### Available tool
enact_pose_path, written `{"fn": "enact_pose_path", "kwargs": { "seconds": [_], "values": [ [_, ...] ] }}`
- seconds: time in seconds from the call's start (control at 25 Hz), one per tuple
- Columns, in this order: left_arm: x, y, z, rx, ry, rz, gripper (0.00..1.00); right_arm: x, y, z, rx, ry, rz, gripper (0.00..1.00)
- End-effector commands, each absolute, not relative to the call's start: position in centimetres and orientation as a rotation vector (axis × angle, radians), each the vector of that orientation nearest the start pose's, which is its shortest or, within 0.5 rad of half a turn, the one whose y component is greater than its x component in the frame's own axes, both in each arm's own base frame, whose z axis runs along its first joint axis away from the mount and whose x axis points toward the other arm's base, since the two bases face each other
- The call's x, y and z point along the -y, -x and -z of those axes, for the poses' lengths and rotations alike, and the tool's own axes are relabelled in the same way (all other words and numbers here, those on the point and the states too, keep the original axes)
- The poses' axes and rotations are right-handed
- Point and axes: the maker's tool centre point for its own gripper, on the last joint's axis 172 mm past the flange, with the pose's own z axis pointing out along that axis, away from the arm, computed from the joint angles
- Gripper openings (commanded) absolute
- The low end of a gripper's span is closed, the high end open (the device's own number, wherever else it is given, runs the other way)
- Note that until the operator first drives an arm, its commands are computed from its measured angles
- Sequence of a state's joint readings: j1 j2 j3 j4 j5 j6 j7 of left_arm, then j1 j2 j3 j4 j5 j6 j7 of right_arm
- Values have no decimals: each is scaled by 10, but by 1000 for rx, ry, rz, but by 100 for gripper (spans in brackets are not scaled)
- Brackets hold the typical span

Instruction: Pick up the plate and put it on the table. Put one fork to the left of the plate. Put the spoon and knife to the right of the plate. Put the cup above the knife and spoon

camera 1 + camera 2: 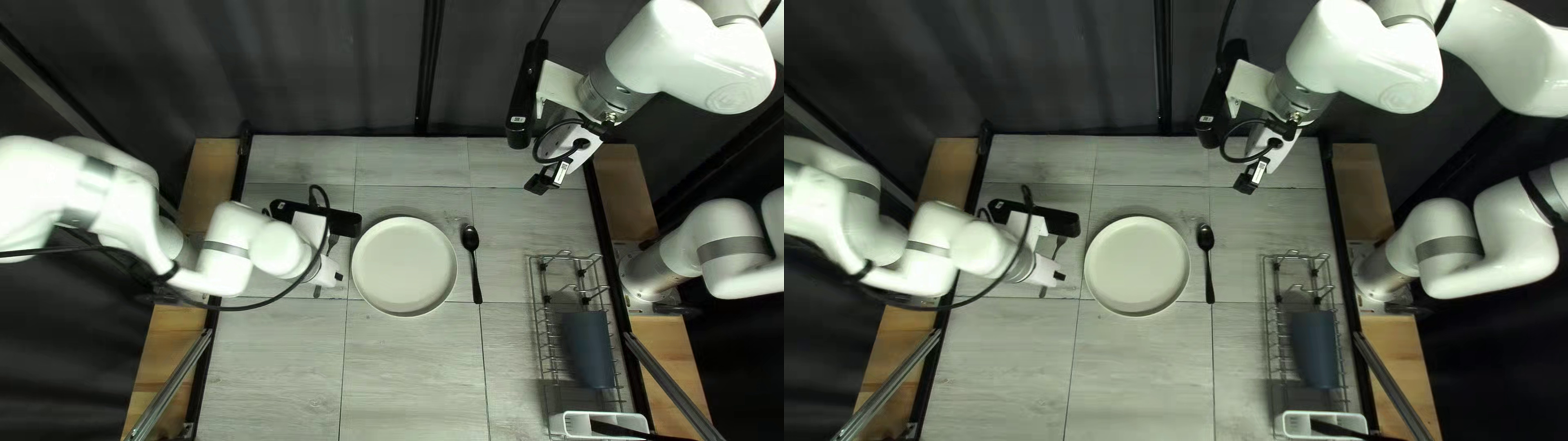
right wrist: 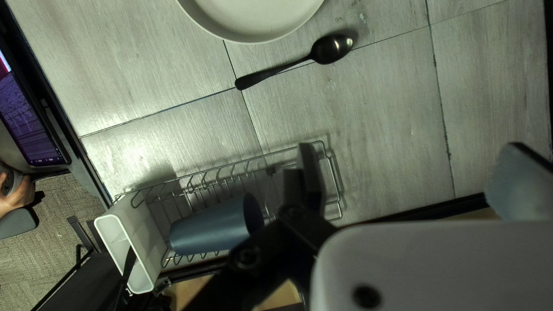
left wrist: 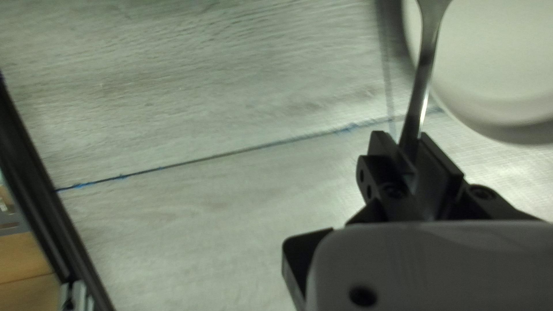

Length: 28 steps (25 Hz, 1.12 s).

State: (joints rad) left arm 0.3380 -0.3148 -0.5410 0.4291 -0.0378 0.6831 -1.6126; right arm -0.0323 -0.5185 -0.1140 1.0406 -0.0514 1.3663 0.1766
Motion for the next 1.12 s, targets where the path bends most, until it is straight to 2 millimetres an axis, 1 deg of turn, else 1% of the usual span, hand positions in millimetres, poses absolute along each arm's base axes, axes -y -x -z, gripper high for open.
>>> {"fn": "enact_pose_path", "kwargs": {
  "seconds": [0.04, 0.16, 0.28, 0.44, 0.68, 0.72, 0.76, 0.8, 0.84, 0.88, 0.92, 1.0, 1.08, 1.12],
  "values": [
    [37, -321, -62, 2109, 2199, 127, 0, 67, -365, -370, -478, 3081, 297, 100],
    [38, -317, -53, 2139, 2172, 119, 0, 67, -365, -370, -478, 3081, 297, 100],
    [37, -320, -46, 2151, 2174, 109, 0, 67, -365, -370, -478, 3081, 297, 100],
    [29, -329, -26, 2158, 2203, 80, 0, 67, -365, -370, -478, 3081, 297, 100],
    [28, -332, -22, 2175, 2198, 56, 0, 67, -365, -370, -478, 3081, 297, 100],
    [28, -333, -20, 2176, 2197, 50, 1, 67, -365, -370, -478, 3081, 297, 100],
    [28, -333, -19, 2175, 2196, 45, 4, 67, -365, -370, -478, 3081, 297, 100],
    [29, -333, -18, 2175, 2196, 41, 5, 67, -365, -370, -478, 3081, 297, 100],
    [29, -333, -18, 2175, 2196, 37, 20, 67, -365, -370, -478, 3081, 297, 100],
    [29, -332, -19, 2175, 2196, 35, 43, 67, -365, -370, -478, 3081, 297, 100],
    [30, -332, -19, 2173, 2198, 32, 98, 67, -365, -370, -478, 3081, 297, 100],
    [31, -332, -21, 2172, 2200, 31, 100, 67, -365, -370, -478, 3081, 297, 100],
    [31, -330, -30, 2167, 2204, 42, 100, 67, -365, -370, -478, 3081, 297, 100],
    [30, -328, -43, 2159, 2208, 57, 100, 67, -365, -370, -478, 3081, 297, 100]
  ]
}}
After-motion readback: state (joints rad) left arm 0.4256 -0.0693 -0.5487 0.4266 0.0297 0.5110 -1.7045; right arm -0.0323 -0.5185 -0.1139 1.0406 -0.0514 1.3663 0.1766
